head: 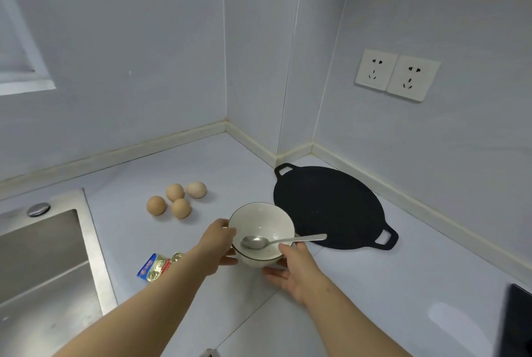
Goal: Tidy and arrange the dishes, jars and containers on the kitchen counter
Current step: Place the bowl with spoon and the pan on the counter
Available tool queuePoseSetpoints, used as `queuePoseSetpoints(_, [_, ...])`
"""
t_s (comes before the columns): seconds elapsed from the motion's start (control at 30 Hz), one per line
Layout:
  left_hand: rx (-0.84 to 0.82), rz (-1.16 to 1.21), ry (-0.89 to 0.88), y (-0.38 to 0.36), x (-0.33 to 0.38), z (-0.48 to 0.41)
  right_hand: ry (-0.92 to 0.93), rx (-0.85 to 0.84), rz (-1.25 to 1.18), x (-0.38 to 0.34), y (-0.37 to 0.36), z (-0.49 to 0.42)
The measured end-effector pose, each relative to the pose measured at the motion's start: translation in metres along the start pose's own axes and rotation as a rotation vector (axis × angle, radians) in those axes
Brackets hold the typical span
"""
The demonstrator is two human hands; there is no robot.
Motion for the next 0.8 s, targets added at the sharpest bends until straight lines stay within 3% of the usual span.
queuePoseSetpoints(0.47, [-0.027, -0.022, -0.082, -0.029, 0.03, 0.013, 0.121, 0.086, -0.1, -0.021, 0.03, 0.01])
queuePoseSetpoints(0.8, [-0.239, -0.104, -0.171, -0.147, 0.079, 0.046, 0.3, 0.296, -0.16, -0.062, 0.137, 0.057])
Point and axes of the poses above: each hand's wrist, its own z-axis away from the middle knuckle, its own y-axis out of the back of the hand, x = y × z, the point moved 2 cm from there along -z, towards the middle knuckle, and after that the axes turned 12 degrees about -z, right-handed, at the moved point
